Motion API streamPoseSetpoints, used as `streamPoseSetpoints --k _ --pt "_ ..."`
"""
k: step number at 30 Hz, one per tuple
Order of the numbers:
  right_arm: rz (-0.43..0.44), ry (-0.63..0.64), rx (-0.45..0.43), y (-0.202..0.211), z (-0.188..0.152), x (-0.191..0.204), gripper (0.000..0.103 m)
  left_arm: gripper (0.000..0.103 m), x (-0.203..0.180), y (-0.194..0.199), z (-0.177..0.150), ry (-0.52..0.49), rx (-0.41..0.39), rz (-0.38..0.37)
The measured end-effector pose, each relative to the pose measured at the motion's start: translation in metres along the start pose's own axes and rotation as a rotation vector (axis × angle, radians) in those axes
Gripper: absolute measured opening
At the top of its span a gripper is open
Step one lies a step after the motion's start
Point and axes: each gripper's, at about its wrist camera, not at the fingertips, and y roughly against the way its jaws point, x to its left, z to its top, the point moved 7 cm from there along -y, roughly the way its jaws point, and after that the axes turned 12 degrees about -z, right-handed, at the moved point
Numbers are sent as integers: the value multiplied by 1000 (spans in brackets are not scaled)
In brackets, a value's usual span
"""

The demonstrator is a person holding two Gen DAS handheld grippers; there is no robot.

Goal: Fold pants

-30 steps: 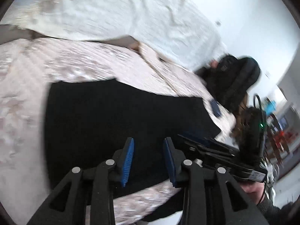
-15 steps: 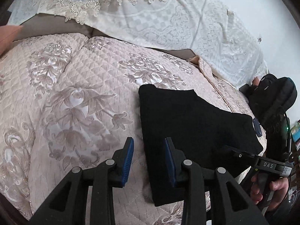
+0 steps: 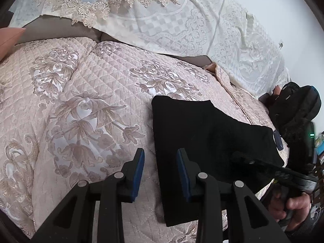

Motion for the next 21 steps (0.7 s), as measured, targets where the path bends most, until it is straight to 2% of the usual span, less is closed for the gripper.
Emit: streamPoseSetpoints --k 2,4,7,10,12,14,17,21 --pt "16 -19 -30 13 3 -2 4 35 0 0 0 -2 -1 -1" --pt "-4 -39 -42 20 2 -12 4 35 0 -1 0 -7 1 -2" --pt "-58 -83 13 4 -7 -34 4 35 -3 -5 0 -7 12 -8" --pt "-21 -131 29 0 -10 -43 6 35 -8 -7 2 -20 13 -16" --pt "-31 -123 26 2 -7 -42 15 35 -13 -10 4 -35 14 -22" --pt "-69 -116 6 7 -4 -44 19 35 -18 -14 8 -46 16 -27" --pt "-166 -84 -71 23 8 -49 20 35 -27 -18 18 -78 6 -42" --pt "-127 -30 -107 27 23 -37 20 35 -35 -37 34 -115 11 -67"
